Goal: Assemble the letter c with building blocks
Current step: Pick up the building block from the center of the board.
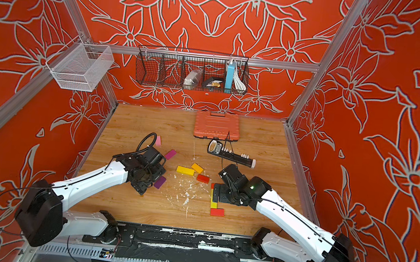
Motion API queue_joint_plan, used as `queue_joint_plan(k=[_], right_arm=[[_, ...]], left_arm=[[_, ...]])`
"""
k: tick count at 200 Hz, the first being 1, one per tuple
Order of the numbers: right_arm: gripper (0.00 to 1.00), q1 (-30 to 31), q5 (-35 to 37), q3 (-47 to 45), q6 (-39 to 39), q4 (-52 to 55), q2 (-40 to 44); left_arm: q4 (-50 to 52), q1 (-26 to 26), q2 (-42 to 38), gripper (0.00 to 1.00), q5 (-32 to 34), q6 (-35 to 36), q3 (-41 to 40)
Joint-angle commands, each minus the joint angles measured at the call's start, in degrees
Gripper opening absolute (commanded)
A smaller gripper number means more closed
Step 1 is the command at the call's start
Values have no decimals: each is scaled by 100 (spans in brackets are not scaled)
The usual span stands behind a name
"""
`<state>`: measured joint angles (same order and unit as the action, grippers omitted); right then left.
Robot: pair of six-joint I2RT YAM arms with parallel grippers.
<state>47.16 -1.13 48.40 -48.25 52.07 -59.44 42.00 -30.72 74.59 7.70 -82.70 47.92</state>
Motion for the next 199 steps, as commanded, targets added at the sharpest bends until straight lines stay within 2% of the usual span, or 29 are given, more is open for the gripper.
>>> queue_joint_plan(k=[1, 169, 199], right_arm=[[98, -46, -81, 99, 120, 12, -66], [98, -510, -216, 25, 272, 136, 79], [98, -570, -169, -23, 295, 188, 205]], left_arm=[[250, -38, 240, 99, 196, -306, 186], [107, -127, 1658, 98, -85, -370, 556], [81, -128, 1782, 95, -67, -361, 566]])
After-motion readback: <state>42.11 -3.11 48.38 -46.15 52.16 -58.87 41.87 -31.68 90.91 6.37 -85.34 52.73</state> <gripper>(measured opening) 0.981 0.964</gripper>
